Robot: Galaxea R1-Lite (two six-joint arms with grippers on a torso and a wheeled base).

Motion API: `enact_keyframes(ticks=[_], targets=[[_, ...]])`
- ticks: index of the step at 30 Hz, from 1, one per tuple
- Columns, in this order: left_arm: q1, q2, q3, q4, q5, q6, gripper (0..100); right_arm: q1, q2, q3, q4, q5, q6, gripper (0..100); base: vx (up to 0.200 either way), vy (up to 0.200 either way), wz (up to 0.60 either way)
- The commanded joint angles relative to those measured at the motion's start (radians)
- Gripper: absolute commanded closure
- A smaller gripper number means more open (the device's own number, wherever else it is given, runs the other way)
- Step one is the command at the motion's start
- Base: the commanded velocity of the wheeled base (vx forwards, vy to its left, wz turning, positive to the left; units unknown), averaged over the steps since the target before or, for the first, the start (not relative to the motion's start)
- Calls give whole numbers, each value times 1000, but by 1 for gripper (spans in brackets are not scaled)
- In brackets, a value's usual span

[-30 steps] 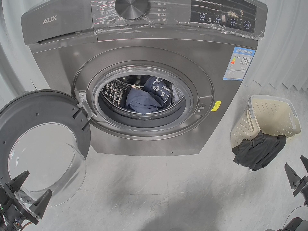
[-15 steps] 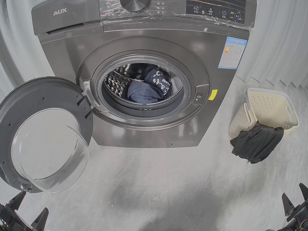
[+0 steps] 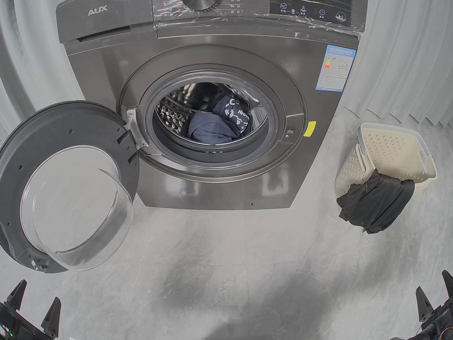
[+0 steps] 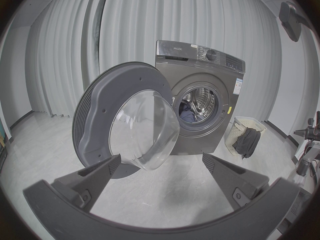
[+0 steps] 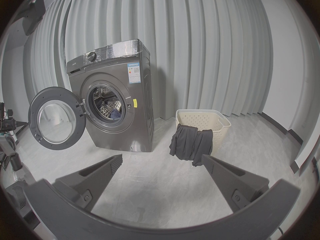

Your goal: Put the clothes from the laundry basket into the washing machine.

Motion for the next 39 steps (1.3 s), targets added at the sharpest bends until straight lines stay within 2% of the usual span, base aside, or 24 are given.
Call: enact_keyframes(ticks=[1,2,4,5,9,12,17,23,39], targets=[[11,5,18,1,3,8,0,-1,-14,0,-1,-1,0,0,0,0,0],[44,-6,18,2,-3,16,0,-1,-14,0,-2,-1,0,0,0,0,0],[111,-75,18,36,-36,59,0,-1,-14,0,-2,-1,0,0,0,0,0],[108,-90,18,44,-51,63,0,-1,-14,2,-2,-1,-2,0,0,0,0],[94,-84,18,39,-51,50,0,-1,-14,2,-1,-1,0,0,0,0,0],[94,-84,18,39,-50,23,0,-1,-14,2,-2,-1,0,0,0,0,0],[96,-84,18,38,-48,27,0,-1,-14,0,-1,-1,0,0,0,0,0],[96,-84,18,39,-50,37,0,-1,-14,2,-2,-1,0,0,0,-200,0],[94,-83,18,38,-56,27,0,-1,-14,0,-1,-1,0,0,0,-200,0]])
